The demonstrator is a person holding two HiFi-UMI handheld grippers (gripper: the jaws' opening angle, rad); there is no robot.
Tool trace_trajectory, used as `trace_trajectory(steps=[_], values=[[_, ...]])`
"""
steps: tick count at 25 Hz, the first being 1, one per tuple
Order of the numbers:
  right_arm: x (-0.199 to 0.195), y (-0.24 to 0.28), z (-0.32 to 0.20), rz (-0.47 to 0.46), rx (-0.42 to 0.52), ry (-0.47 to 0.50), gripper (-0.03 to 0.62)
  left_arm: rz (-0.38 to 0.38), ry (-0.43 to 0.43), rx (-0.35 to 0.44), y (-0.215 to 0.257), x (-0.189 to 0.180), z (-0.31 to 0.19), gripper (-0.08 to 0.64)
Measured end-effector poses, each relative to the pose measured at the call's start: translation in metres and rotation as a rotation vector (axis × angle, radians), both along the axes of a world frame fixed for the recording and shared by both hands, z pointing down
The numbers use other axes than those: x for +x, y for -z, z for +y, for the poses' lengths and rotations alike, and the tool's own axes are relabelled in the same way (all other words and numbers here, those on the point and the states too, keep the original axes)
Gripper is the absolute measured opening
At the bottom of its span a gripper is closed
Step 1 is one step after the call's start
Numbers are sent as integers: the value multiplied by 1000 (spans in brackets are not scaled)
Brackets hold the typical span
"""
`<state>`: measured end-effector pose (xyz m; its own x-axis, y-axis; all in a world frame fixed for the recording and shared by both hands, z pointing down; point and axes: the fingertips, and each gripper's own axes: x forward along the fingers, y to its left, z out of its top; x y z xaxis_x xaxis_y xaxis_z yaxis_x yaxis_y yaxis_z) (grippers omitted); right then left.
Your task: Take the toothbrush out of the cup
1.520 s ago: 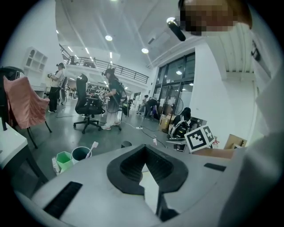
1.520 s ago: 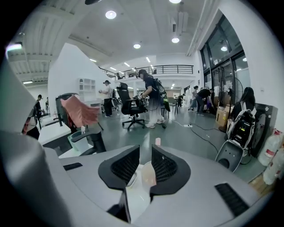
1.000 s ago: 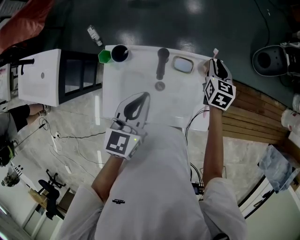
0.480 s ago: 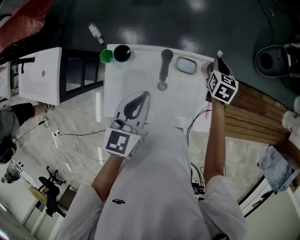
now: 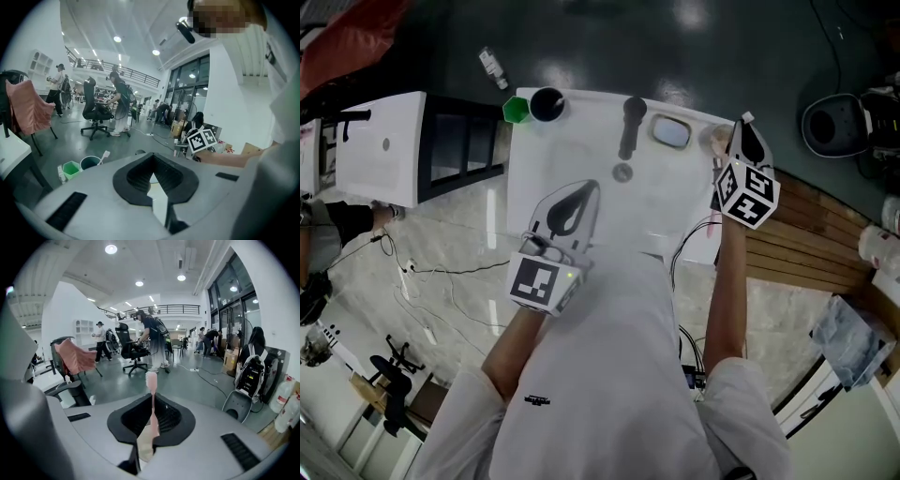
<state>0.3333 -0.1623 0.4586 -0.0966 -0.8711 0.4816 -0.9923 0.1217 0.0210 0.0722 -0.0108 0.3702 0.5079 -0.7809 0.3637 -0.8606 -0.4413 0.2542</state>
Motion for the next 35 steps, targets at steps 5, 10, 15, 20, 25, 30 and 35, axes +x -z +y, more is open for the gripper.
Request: trace_trajectory(steps=[5, 10, 15, 20, 25, 30, 35], values=[[-6, 41, 14, -8, 89, 18, 14, 8, 22, 17, 8, -6, 10, 0], [-30, 93, 37, -16, 170, 88, 14, 8, 58, 28, 10, -21, 22, 0], [-60, 120, 64, -53, 194, 165, 14, 5, 101, 42, 14, -38, 33, 0], [-102, 125, 86, -136, 146, 268, 14, 6, 170, 46, 19, -61, 43, 0], [-156, 120, 104, -238, 94, 377, 14, 10, 228, 59, 20, -85, 50, 0], [-211, 109, 117, -311, 60, 496, 14, 12, 298, 55, 19, -111, 58, 0], [-263, 94, 123, -366, 28, 606, 14, 27, 371, 41, 15, -137, 70, 0]])
